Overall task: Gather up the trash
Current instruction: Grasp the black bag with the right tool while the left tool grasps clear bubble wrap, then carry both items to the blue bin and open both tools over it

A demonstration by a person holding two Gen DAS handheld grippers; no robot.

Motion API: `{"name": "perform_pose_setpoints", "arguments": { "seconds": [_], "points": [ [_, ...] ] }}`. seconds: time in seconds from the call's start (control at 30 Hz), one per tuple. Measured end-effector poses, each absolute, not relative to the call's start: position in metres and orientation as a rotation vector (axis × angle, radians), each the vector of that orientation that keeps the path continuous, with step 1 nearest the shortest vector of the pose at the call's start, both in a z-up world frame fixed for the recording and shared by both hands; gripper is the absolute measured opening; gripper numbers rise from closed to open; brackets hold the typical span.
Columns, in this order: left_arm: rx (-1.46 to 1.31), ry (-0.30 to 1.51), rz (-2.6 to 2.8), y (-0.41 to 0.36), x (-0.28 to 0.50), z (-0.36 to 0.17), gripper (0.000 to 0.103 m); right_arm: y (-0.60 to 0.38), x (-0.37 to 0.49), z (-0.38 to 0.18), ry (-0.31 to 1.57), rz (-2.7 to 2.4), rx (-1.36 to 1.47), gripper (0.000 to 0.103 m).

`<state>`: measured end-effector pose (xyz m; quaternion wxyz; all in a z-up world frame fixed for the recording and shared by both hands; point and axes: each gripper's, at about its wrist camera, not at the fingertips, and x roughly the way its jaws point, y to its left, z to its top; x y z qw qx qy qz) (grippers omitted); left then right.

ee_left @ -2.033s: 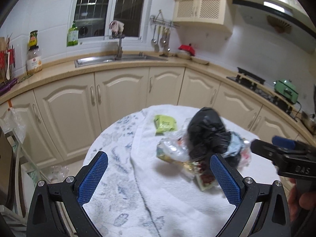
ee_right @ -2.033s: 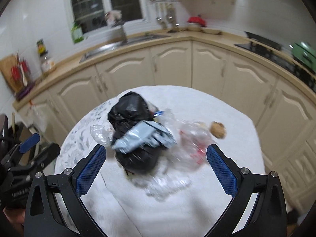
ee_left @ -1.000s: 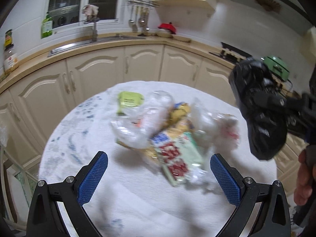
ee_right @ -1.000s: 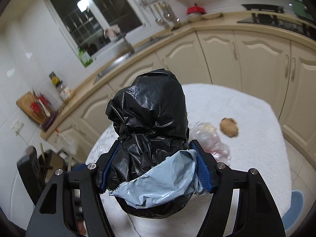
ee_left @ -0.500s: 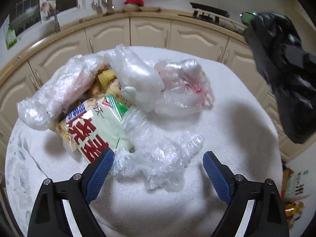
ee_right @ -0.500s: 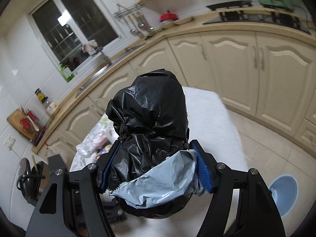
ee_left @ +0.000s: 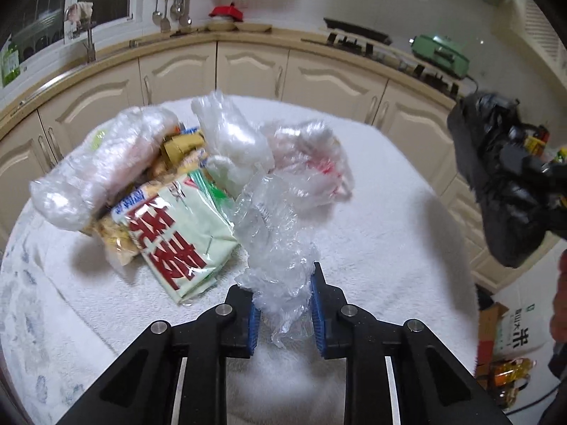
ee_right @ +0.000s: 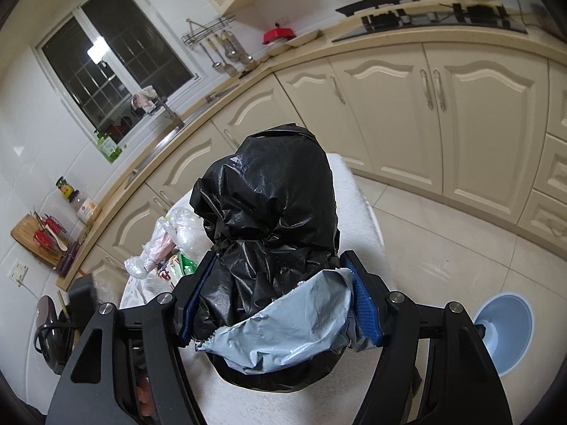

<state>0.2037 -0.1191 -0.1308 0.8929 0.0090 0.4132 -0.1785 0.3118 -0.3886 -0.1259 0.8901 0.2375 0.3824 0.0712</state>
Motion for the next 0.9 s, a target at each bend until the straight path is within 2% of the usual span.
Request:
{"name": "perform_pose_setpoints", "arguments": {
  "seconds": [0.33,0.63,0.9],
  "points": [
    [0.03,0.756,-0.391,-0.129,0.187,-0.087,0.02,-0.417,0.289,-0.115,0.738,0.112,0.518,0.07],
    [0.071,0.668,-0.513,-0.185,0.182,-0.059,0.02,-0.459,0.254,-0.103,0.679,0.022,0.546,0.07],
    [0.095,0.642,-0.663,-0.242,0.191,-0.057,0.02,-0.525,0.201,-0.101,0.63,-0.143,0.587,0.07]
  ]
}}
